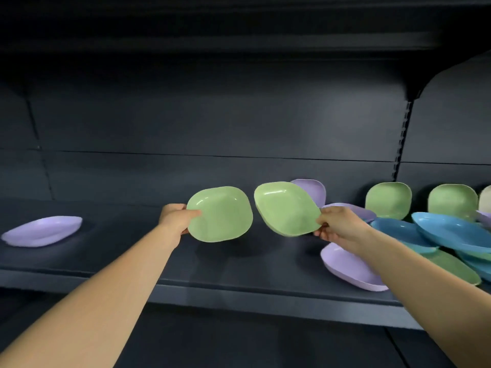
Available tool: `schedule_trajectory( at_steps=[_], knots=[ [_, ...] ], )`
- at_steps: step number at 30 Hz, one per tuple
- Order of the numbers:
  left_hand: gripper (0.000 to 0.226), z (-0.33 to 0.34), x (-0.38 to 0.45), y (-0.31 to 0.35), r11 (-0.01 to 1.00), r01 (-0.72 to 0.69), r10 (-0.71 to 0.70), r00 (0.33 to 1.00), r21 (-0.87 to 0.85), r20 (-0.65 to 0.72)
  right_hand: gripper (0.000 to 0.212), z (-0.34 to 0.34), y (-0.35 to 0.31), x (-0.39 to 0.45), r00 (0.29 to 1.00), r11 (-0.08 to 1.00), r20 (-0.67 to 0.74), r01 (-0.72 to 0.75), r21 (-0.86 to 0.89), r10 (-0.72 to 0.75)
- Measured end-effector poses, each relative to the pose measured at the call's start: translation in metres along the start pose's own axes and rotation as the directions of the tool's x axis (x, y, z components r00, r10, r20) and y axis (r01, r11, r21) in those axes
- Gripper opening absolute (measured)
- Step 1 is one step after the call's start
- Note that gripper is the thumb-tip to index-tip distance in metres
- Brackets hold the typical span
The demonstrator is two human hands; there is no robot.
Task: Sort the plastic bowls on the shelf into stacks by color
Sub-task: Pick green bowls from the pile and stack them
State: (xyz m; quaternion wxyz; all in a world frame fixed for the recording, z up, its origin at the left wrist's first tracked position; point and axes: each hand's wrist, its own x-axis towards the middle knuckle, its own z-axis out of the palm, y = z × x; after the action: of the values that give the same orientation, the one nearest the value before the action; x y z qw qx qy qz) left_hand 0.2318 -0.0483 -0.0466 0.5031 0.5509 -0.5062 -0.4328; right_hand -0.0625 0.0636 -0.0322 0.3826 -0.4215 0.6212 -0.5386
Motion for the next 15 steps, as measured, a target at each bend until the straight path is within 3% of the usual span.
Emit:
schedule_trajectory(
  at_steps=[4,9,15],
  knots=[
    [0.02,-0.065,0.044,-0.012,0.986,-0.059,0.055,0.998,0.158,0.031,0.021,0.084,-0.003,0.004,0.998,0.996,0.013,-0.067,0.053,0.066],
    [0.004,-0.14,0.089,-0.037,0.966,-0.048,0.021,0.994,0.256,0.107,0.016,0.187,0.005,0.007,0.991,0.983,0.051,-0.129,0.131,0.124],
    [0.012,-0.215,0.129,-0.062,0.938,-0.018,-0.052,0.98,0.347,0.19,0.012,0.285,0.01,0.005,0.973,0.954,0.047,-0.232,0.192,0.227]
  ],
)
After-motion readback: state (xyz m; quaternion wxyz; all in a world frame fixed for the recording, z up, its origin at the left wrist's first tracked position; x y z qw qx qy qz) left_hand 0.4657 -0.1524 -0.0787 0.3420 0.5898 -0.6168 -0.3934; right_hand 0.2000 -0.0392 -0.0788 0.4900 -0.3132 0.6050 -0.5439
